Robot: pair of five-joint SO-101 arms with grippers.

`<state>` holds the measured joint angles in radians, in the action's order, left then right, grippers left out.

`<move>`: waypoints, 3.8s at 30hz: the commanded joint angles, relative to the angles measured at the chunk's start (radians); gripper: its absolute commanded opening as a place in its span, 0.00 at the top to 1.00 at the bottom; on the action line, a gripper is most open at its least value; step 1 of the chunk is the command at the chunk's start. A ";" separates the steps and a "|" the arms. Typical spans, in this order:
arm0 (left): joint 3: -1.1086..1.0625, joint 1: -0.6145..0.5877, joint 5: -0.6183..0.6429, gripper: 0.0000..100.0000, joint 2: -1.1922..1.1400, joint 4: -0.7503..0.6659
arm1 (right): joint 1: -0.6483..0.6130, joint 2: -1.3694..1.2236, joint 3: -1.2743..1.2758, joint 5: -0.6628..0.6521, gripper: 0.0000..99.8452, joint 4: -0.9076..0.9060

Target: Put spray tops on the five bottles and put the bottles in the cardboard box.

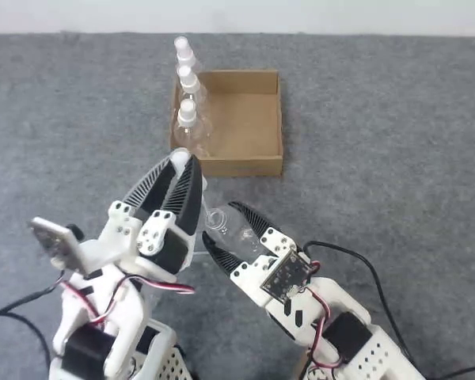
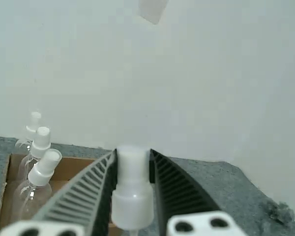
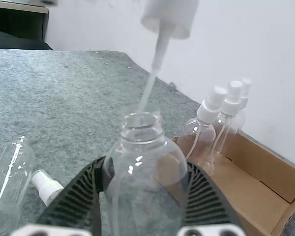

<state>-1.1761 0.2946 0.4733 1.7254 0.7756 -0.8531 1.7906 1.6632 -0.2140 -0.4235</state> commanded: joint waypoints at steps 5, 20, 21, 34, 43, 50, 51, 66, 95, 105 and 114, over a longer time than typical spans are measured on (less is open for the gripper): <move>-0.022 0.063 -0.060 0.99 0.005 -0.035 | 0.015 0.019 0.018 -0.009 0.97 0.022; -0.041 0.101 -0.124 0.99 0.006 0.008 | 0.042 0.019 0.012 -0.012 0.99 0.024; -0.041 0.101 -0.140 0.99 0.006 0.015 | 0.042 0.019 0.012 -0.012 0.99 0.024; -0.044 0.204 -0.293 0.98 0.006 0.077 | 0.101 0.021 -0.011 -0.005 0.99 0.024; -0.041 0.204 -0.299 0.92 0.006 0.110 | 0.111 0.021 -0.011 -0.005 0.99 0.027; -0.041 0.203 -0.344 0.85 0.006 0.132 | 0.191 0.021 -0.048 0.098 0.99 0.022; -0.041 0.203 -0.344 0.85 0.006 0.133 | 0.197 0.021 -0.048 0.101 0.99 0.022; 0.056 0.130 -0.341 0.85 0.006 0.198 | 0.193 0.021 -0.046 0.100 0.99 0.022; 0.013 -0.324 -0.341 0.89 0.006 0.210 | 0.199 0.021 -0.051 0.104 0.99 0.024; -0.199 -0.433 -0.341 0.91 0.008 0.153 | 0.199 0.016 -0.075 0.100 0.99 0.035; -0.236 -0.459 -0.345 0.91 0.008 0.153 | 0.200 0.008 -0.132 0.160 0.99 -0.036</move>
<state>-1.4262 -0.1580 0.1373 1.7085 0.9705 -0.6736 1.7906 1.6356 -0.1112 -0.4296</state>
